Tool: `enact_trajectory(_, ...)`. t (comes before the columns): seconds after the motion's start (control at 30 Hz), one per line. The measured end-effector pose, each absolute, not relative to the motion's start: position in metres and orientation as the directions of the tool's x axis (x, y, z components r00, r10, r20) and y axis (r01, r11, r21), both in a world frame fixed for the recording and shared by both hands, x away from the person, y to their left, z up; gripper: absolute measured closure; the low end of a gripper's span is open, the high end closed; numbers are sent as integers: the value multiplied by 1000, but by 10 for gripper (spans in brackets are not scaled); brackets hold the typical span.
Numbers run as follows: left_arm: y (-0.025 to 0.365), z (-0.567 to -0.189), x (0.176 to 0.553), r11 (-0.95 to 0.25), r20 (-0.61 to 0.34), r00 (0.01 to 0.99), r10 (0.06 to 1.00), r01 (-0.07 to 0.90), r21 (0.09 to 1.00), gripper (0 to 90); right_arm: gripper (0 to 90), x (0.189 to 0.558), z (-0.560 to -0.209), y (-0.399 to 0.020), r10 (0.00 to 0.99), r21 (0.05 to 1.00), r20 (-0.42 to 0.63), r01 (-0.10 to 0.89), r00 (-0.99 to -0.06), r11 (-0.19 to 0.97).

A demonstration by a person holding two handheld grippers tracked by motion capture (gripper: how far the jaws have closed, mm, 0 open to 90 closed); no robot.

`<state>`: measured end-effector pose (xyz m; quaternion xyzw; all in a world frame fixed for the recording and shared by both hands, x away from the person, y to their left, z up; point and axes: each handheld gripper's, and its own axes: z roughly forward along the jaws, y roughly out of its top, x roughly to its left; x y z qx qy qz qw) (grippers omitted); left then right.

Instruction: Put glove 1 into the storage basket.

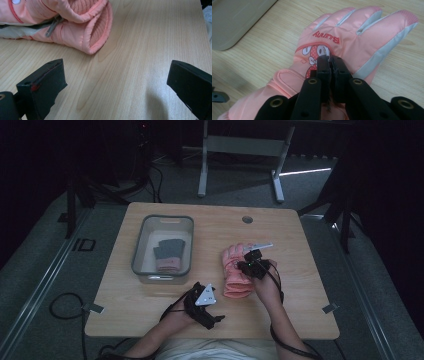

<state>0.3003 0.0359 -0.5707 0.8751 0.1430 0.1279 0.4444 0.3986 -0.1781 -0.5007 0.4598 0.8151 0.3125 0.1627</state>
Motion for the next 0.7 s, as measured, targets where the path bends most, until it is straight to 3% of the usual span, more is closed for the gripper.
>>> enact_trajectory(0.3,37,-569,302,-555,75,927,367,154,818,16,784,397,-491,-180,846,677,32,634,-532,373)
enact_trajectory(0.43,40,-561,306,-509,12,908,419,224,831,16,741,393,-473,-184,842,710,24,602,-539,365)
enact_trajectory(0.7,44,-521,312,-450,40,859,511,227,864,38,679,395,-448,-209,853,752,1,563,-522,344)
